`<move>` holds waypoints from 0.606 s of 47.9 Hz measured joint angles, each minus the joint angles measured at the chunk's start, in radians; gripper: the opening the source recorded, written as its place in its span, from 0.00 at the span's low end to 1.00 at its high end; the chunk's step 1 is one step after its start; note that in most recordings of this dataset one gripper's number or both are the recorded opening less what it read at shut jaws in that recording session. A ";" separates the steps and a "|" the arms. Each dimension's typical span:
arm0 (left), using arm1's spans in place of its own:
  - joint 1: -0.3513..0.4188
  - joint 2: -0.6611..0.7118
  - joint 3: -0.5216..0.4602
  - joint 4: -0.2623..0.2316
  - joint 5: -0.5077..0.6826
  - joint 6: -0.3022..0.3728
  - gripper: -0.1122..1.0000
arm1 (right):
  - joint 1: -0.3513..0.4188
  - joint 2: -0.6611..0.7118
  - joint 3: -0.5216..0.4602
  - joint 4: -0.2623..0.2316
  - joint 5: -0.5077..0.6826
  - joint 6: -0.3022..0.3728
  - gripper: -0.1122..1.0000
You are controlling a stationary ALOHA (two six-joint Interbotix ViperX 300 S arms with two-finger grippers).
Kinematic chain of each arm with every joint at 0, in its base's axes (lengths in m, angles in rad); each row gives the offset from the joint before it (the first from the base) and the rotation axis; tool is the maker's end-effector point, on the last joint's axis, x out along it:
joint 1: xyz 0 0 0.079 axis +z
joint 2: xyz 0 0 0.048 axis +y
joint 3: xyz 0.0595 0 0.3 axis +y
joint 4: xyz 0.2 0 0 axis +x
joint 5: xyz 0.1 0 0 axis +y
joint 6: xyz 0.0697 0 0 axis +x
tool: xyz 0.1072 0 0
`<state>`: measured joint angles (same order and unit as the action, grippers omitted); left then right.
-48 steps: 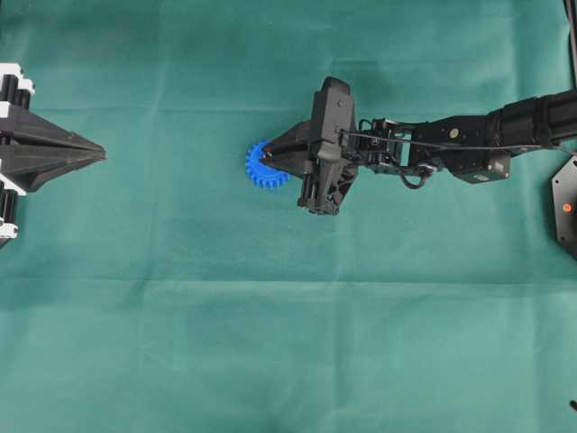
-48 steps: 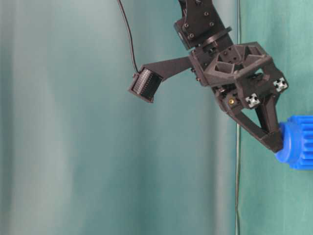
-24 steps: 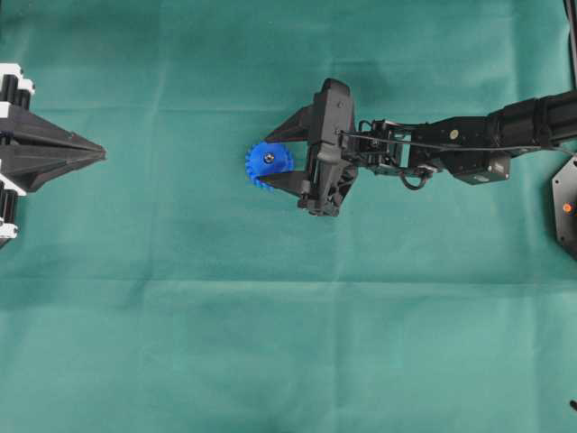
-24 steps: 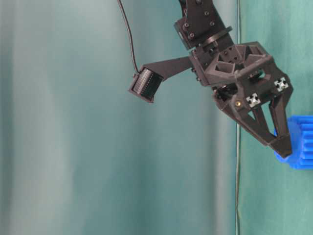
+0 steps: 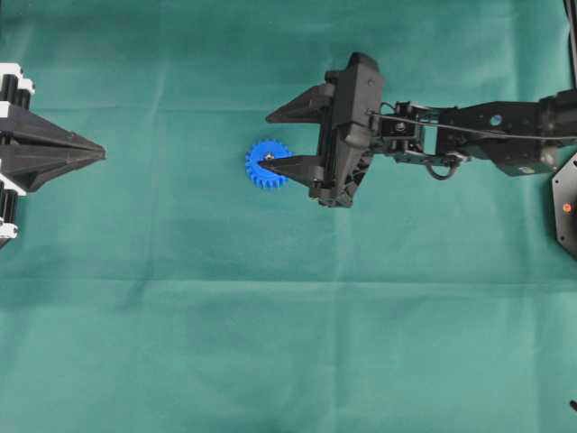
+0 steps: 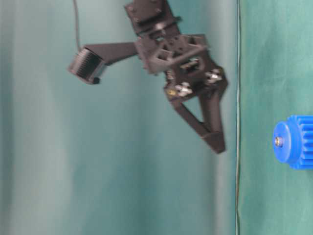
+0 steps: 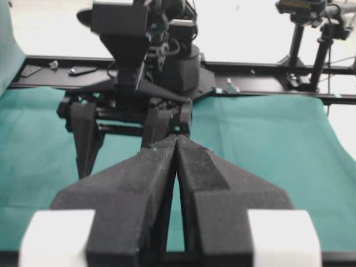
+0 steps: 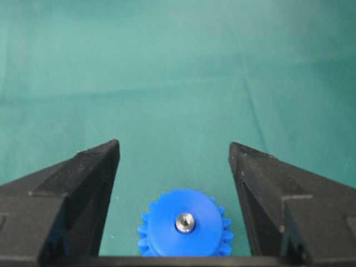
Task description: Insert the shaft placed at a random location into the center hole of the small gear at another random location.
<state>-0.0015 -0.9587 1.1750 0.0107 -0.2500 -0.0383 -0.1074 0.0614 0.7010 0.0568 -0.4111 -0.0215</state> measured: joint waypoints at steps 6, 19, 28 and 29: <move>-0.002 -0.002 0.000 0.000 0.000 0.000 0.10 | 0.000 -0.028 0.005 -0.002 0.008 0.002 0.80; -0.002 0.000 0.000 0.000 0.000 0.000 0.10 | 0.000 -0.057 0.044 -0.002 0.008 0.000 0.80; -0.002 0.000 0.000 0.000 0.000 0.000 0.10 | -0.002 -0.117 0.101 -0.003 0.008 0.000 0.80; -0.002 0.000 0.002 0.002 0.000 0.000 0.10 | 0.000 -0.124 0.107 -0.002 0.008 0.000 0.80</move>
<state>-0.0031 -0.9587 1.1766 0.0123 -0.2500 -0.0383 -0.1074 -0.0629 0.8084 0.0552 -0.4034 -0.0215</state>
